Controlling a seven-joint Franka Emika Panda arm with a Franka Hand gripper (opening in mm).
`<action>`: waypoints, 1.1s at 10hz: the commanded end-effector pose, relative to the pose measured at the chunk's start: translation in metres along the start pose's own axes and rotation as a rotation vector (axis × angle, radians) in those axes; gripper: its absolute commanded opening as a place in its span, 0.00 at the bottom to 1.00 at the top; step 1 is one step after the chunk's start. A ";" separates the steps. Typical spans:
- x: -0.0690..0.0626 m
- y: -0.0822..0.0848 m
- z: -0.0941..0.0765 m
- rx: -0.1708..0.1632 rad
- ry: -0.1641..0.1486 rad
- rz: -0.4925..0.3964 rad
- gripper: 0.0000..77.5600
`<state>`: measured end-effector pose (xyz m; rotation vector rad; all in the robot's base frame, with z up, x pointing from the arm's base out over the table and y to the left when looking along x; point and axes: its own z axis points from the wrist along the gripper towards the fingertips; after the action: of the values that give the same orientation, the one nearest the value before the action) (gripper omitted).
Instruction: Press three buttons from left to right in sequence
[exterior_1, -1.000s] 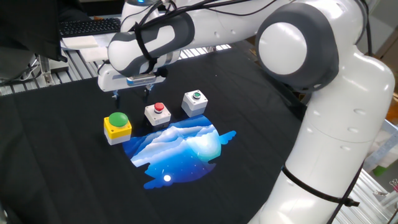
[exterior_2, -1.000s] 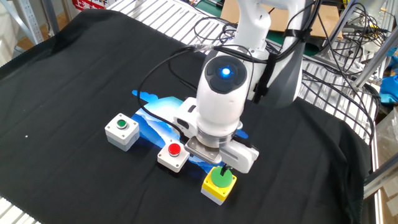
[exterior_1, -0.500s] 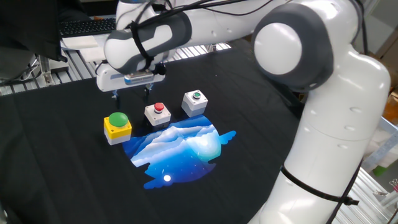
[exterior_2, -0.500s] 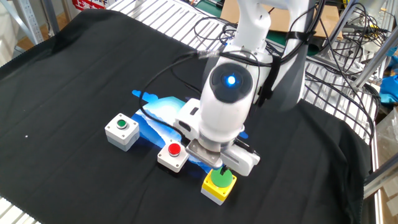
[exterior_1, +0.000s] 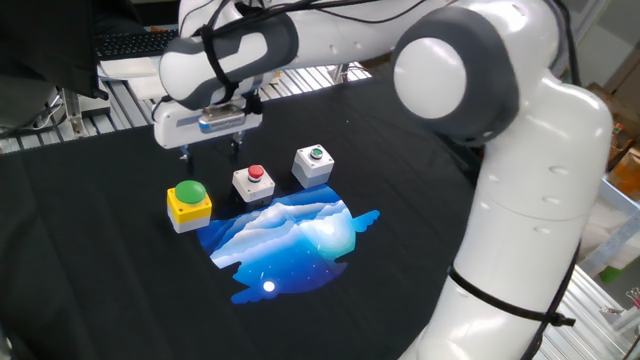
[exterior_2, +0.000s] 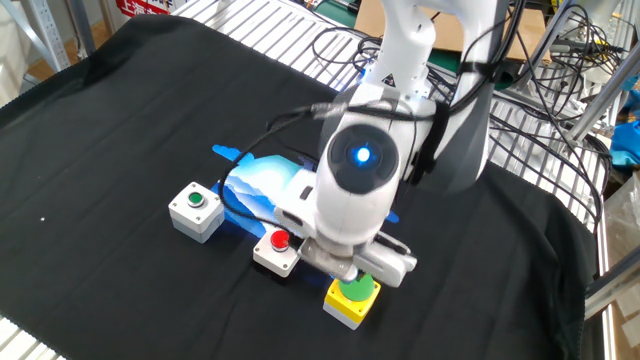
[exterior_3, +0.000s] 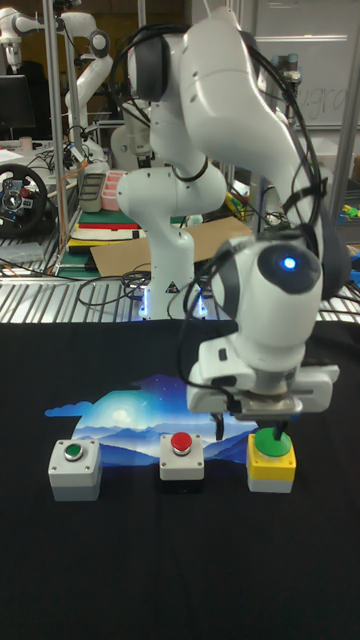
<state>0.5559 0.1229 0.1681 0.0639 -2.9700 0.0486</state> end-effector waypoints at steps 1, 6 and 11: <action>-0.014 0.010 0.023 -0.005 -0.020 0.000 1.00; 0.011 0.007 0.020 -0.047 -0.011 0.004 1.00; 0.018 0.001 0.017 -0.045 -0.003 0.010 1.00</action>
<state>0.5339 0.1225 0.1560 0.0415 -2.9708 -0.0136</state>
